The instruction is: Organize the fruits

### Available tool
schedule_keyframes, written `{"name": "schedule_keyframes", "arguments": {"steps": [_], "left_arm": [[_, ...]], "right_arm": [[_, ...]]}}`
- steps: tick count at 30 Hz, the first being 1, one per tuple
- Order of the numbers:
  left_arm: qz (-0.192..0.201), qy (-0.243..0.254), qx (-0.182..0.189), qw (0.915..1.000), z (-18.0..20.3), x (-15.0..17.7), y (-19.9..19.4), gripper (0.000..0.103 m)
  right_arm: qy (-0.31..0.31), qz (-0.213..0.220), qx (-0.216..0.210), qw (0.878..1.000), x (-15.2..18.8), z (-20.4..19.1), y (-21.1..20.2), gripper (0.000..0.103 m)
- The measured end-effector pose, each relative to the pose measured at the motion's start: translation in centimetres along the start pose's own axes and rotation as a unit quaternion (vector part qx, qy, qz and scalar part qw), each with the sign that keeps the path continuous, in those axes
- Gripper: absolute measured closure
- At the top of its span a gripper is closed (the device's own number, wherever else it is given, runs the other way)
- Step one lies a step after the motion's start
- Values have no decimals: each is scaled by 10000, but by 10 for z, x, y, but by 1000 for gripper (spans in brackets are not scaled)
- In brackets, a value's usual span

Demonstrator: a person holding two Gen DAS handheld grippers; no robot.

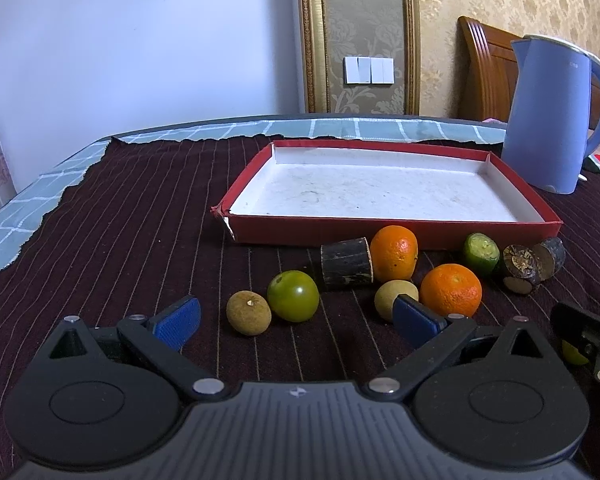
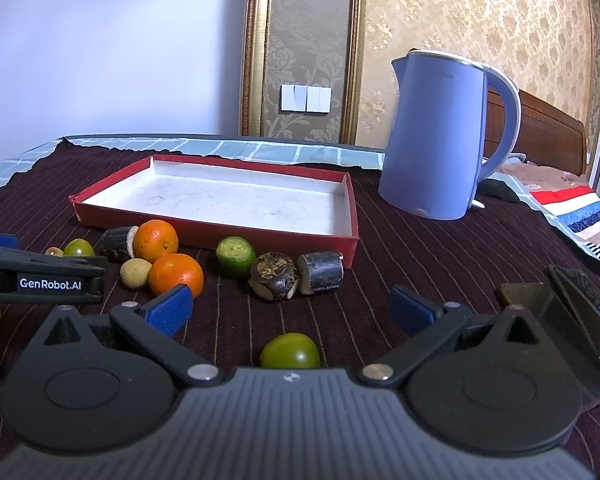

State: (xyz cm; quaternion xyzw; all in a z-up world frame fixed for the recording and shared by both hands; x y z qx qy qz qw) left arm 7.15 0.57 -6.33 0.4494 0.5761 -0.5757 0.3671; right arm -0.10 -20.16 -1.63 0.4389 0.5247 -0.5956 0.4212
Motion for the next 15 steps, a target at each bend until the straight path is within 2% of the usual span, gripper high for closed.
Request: {"name": "schedule_keyframes", "arguments": {"steps": [15], "left_arm": [[1, 20, -3, 10000, 2, 1, 0, 0]], "right_arm": [[-31, -8, -55, 10000, 1, -2, -1, 0]]}}
Point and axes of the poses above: each gripper's, at about its wrist camera, not at the fingertips, and y roughly the way its jaws point, z to its right, x to its underside, the point moved 10 cm from there along y, roughly the way its jaws point, and after that the axes turned 14 degrees about z, right-handed, at the moved point
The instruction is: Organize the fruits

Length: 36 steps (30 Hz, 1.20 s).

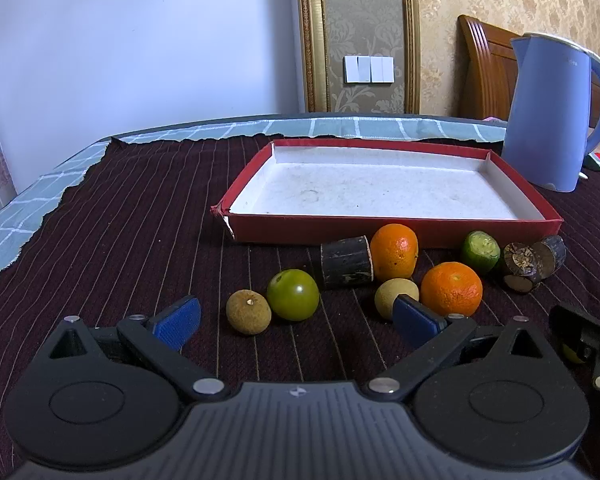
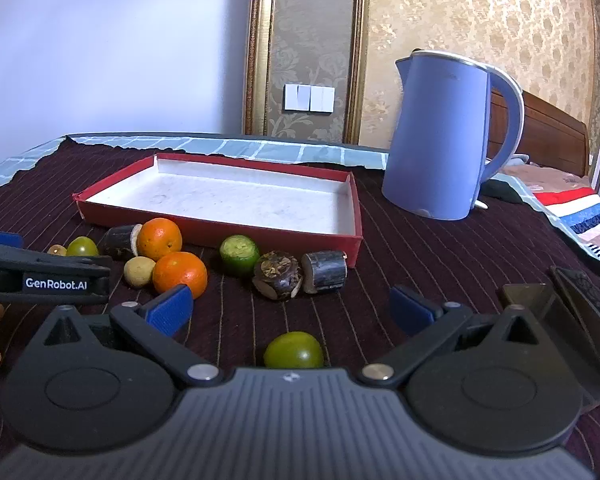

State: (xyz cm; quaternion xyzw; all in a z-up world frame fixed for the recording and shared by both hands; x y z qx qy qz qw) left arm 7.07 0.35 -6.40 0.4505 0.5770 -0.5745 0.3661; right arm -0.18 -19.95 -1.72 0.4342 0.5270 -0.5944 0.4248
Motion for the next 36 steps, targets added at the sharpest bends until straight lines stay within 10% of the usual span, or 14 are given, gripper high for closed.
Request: {"name": "schedule_keyframes", "arguments": {"steps": [33, 36], "left_arm": [[17, -147, 532, 9985, -34, 23, -23, 0], [73, -131, 554, 9983, -43, 22, -25, 0]], "right_arm": [[-31, -342, -167, 9993, 26, 20, -5, 0], [-39, -455, -221, 9987, 35, 17, 1, 12]]}}
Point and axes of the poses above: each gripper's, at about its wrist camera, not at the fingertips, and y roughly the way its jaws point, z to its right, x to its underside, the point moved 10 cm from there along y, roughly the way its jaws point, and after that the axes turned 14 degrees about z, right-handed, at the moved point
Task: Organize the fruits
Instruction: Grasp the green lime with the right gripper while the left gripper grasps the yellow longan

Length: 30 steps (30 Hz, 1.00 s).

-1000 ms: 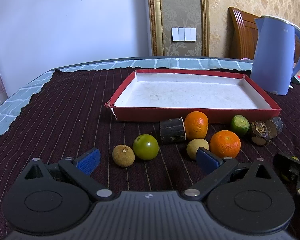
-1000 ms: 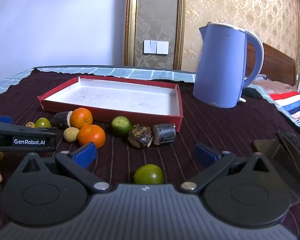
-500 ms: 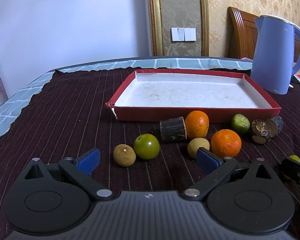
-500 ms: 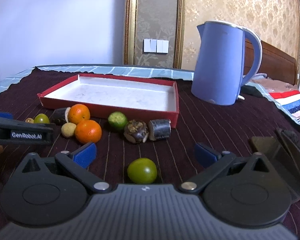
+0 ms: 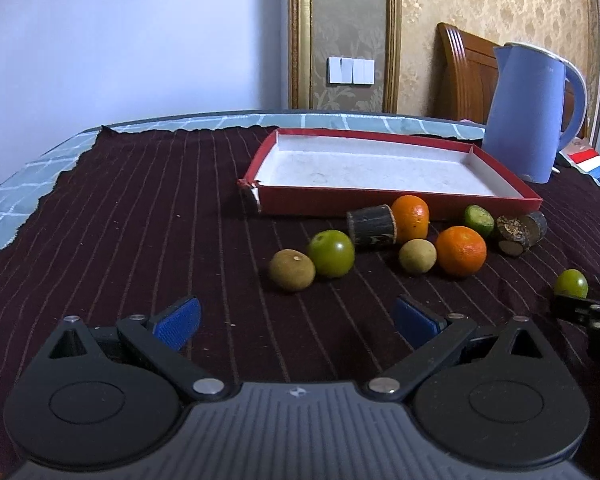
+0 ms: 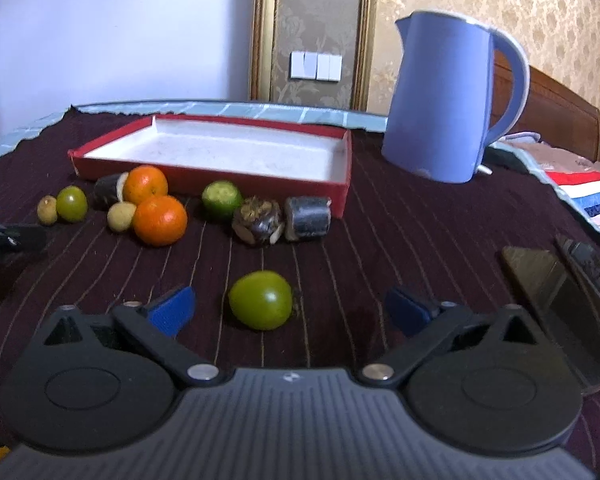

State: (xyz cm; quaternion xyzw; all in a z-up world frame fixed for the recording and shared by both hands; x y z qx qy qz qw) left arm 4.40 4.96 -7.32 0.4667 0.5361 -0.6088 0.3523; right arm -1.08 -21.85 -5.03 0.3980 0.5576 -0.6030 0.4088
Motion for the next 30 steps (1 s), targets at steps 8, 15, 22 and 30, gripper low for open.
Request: {"name": "schedule_keyframes", "arguments": {"steps": [8, 15, 22, 30], "left_arm": [[41, 104, 281, 9995, 0, -7, 10, 0], [-92, 524, 772, 9956, 5, -4, 26, 1], [-95, 777, 825, 9935, -3, -4, 39, 1], [-451, 493, 1196, 9906, 1, -4, 59, 52]], "right_arm": [[50, -59, -117, 9999, 7, -3, 7, 22], [163, -30, -199, 9997, 6, 3, 7, 47], [90, -11, -340, 9994, 6, -7, 7, 68], [-63, 60, -347, 9994, 5, -12, 6, 69]]}}
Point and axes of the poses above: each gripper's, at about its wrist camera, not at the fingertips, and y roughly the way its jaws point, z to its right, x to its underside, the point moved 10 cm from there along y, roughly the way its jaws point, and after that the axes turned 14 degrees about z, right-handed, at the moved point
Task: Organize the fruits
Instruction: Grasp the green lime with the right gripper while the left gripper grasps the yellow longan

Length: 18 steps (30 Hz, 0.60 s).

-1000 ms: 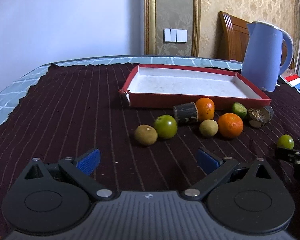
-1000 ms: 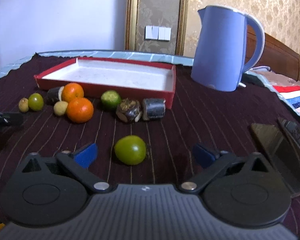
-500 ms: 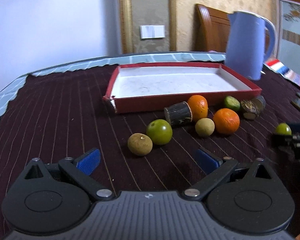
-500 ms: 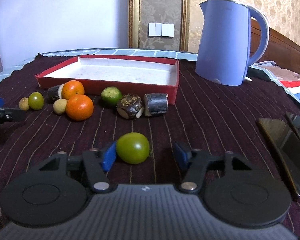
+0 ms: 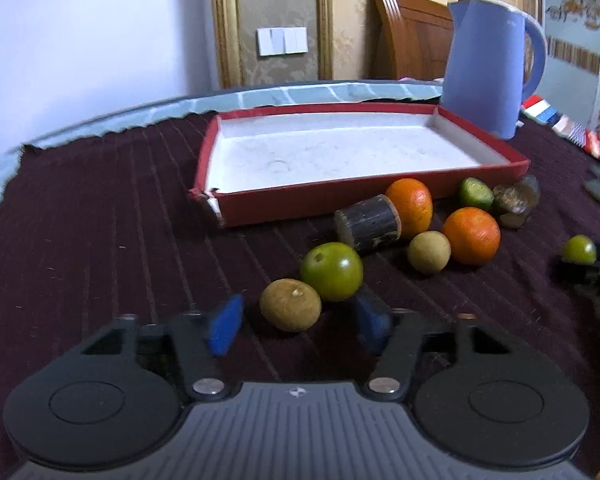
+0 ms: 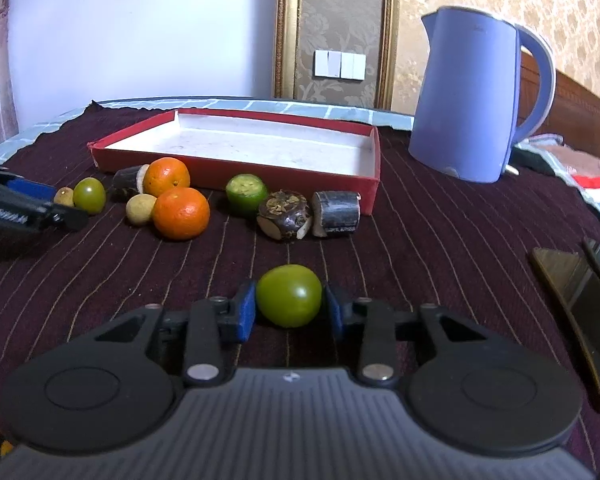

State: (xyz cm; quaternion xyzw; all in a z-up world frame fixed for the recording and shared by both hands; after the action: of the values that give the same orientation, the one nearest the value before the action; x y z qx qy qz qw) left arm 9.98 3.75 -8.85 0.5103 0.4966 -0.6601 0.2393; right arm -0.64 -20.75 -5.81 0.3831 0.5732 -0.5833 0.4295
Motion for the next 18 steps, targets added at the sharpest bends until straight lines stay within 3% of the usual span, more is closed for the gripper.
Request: {"name": "schedule_keyframes", "arguments": {"steps": [5, 13, 18], "left_arm": [[115, 16, 85, 9999, 4, -3, -5, 74], [332, 43, -101, 9994, 9, -9, -26, 74], [656, 144, -156, 9976, 37, -28, -36, 74]], "right_arm": [[-15, 27, -9, 10000, 0, 0, 0, 70], [110, 40, -31, 9999, -1, 1, -1, 70], [121, 84, -77, 9999, -5, -4, -1, 70]]}}
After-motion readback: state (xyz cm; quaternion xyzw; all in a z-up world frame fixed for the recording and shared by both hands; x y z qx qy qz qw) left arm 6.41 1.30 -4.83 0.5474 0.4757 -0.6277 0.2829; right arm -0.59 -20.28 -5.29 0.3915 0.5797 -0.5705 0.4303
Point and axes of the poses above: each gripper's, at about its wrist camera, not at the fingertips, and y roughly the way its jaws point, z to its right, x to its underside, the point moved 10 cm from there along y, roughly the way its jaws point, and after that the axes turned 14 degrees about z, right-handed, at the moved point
